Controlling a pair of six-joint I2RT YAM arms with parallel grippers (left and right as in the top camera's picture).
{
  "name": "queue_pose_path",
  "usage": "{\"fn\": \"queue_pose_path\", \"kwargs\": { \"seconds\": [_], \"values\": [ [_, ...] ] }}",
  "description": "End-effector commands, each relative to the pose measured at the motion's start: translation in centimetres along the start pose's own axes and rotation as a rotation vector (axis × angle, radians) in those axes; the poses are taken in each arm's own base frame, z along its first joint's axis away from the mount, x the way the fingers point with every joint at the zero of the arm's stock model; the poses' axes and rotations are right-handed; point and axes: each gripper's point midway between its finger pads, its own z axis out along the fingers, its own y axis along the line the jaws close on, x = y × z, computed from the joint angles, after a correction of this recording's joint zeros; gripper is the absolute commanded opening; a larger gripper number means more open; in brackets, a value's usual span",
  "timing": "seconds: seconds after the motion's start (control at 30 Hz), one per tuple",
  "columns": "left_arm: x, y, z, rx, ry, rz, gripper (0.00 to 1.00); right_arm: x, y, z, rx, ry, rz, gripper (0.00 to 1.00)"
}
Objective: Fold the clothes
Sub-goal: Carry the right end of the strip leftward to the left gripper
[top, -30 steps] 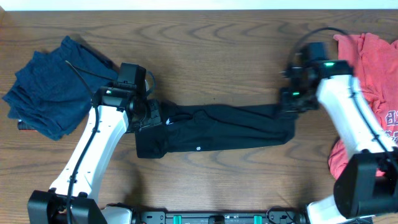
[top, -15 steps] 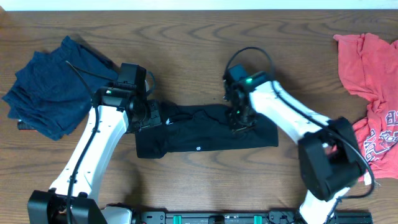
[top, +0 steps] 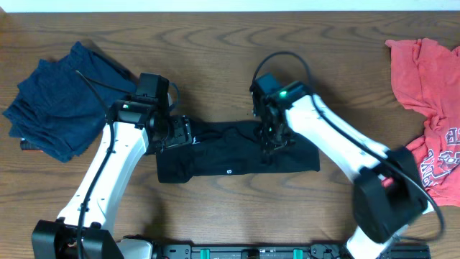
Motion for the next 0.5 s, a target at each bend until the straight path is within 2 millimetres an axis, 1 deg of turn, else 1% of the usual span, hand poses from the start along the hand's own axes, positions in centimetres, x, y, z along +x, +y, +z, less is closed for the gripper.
{"fn": "queue_pose_path", "kwargs": {
  "seconds": [0.0,0.03,0.07,0.1,0.13,0.17,0.23,0.33,0.47],
  "values": [
    [-0.4,0.2,-0.3,-0.01,-0.012,-0.001,0.87,-1.6,-3.0,-4.4,0.118,-0.159,0.043,0.33],
    [-0.4,0.2,-0.3,-0.01,-0.011,-0.001,0.88,-1.8,-4.2,-5.1,0.174,-0.189,0.08,0.38],
    [-0.4,0.2,-0.2,-0.011,-0.009,-0.001,0.88,-2.0,-5.2,-5.4,0.214,-0.205,0.104,0.38],
    [-0.5,0.2,-0.2,-0.011,-0.009,-0.001,0.89,-2.2,-5.8,-5.4,0.228,-0.211,0.113,0.36],
    [-0.5,0.2,0.1,-0.013,-0.005,-0.002,0.89,-2.3,-6.3,-5.0,0.23,-0.206,0.124,0.33],
    [-0.5,0.2,0.2,-0.015,0.0,-0.002,0.91,-2.3,-6.5,-4.7,0.224,-0.201,0.131,0.31],
    [-0.5,0.3,0.8,-0.021,0.013,-0.002,0.93,-2.2,-6.2,-3.1,0.184,-0.174,0.138,0.29],
    [-0.6,0.4,1.9,-0.032,0.042,0.019,0.93,-2.3,-5.0,-0.5,0.114,-0.142,0.113,0.28],
    [-0.3,0.8,4.3,-0.057,0.105,0.011,0.95,-1.7,-3.6,3.0,0.102,-0.083,0.074,0.28]
  ]
}}
